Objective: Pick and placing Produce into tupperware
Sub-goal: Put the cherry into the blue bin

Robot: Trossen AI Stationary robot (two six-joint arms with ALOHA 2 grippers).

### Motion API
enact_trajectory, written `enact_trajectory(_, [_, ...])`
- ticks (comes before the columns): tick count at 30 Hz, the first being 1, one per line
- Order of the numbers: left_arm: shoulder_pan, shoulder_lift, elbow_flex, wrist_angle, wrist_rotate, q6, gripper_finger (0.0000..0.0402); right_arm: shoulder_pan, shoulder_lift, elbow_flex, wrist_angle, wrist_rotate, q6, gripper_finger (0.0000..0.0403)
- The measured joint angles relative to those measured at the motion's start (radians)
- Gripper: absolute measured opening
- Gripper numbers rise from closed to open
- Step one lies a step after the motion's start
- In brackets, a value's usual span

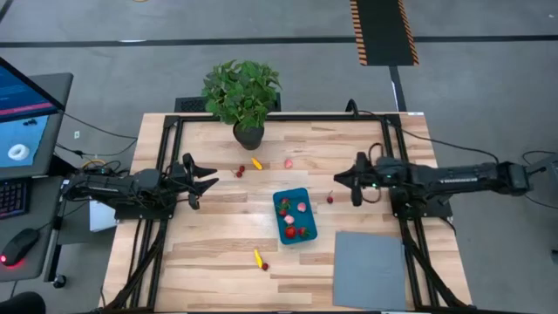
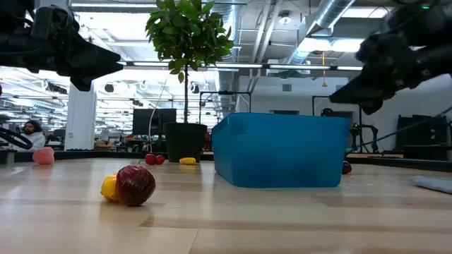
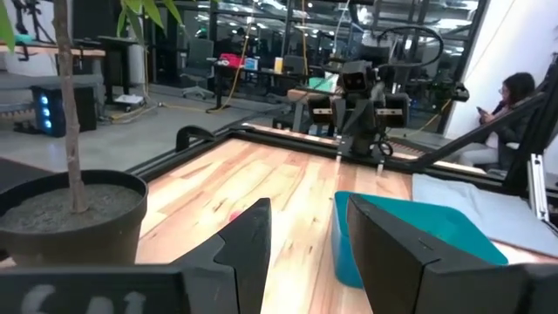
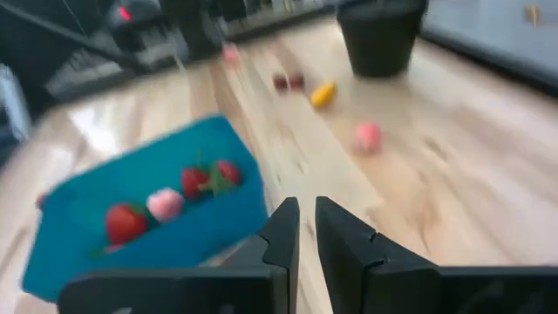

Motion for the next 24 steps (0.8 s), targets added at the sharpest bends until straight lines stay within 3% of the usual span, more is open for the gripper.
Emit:
enact_trajectory(6, [0.0, 0.0, -0.001, -0.009, 0.0, 0.0, 0.0141, 0.009, 0.268, 0.177, -0.133, 0.001, -0.009, 0.0066])
enact_trajectory(17, [0.0, 0.0, -0.001, -0.013, 0.0, 0.0, 0.0141, -0.045, 0.592, 0.484, -0.43, -0.01, 0.356, 0.0066])
enact_trajectory(24, [0.0, 0.0, -0.002, -0.013, -0.001, 0.0, 0.0141, -0.043, 0.679, 0.519, -0.485, -0.206, 0.534, 0.0066])
